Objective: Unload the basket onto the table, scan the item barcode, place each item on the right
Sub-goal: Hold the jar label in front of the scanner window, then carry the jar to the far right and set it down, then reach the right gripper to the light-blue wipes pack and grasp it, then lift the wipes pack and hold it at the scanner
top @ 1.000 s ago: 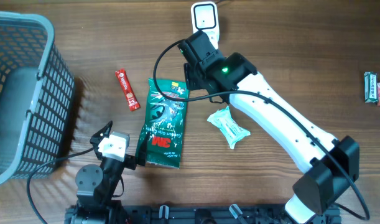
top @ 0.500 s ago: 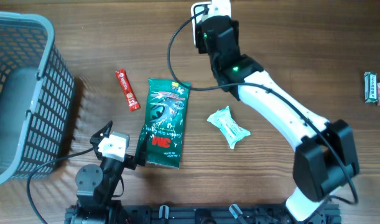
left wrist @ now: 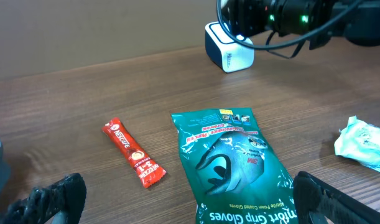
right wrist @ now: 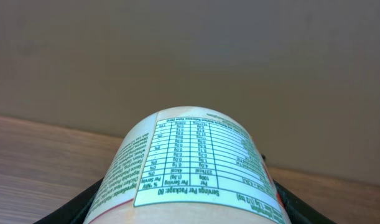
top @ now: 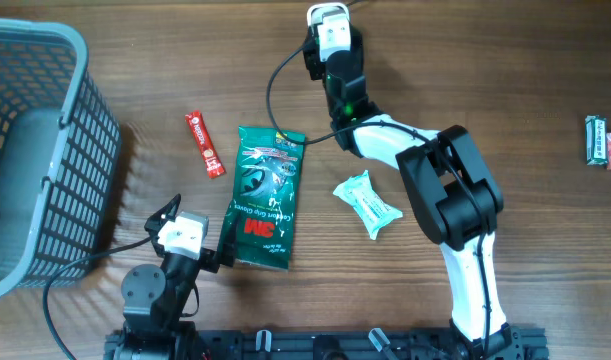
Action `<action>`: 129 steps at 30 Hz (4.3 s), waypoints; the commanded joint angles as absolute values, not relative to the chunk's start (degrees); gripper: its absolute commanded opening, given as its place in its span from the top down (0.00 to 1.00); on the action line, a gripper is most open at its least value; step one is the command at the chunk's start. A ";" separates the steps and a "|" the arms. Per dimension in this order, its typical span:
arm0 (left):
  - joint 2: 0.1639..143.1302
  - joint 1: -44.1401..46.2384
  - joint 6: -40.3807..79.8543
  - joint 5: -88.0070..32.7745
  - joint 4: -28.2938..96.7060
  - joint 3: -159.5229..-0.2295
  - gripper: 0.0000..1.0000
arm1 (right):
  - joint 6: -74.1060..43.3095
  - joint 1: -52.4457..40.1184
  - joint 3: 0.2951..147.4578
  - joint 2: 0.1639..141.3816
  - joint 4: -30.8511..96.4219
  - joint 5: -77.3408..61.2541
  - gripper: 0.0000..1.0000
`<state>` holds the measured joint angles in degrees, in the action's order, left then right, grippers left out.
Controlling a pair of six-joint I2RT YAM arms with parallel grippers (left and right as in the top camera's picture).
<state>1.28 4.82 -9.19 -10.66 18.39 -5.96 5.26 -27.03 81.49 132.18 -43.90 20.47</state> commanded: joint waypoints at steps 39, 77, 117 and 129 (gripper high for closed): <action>1.13 4.99 -10.09 -11.51 18.35 -5.69 0.00 | -7.90 7.46 86.37 124.60 -0.10 23.42 0.44; 1.13 4.99 -10.09 -11.51 18.35 -5.69 0.00 | -29.06 31.68 103.63 91.39 59.05 -21.74 0.00; 1.13 4.99 -10.09 -11.51 18.35 -5.69 0.00 | -28.80 -48.73 68.88 114.32 56.55 33.34 0.30; 1.13 4.99 -10.09 -11.51 18.35 -5.69 0.00 | -38.13 -48.07 71.46 113.25 57.82 30.15 0.96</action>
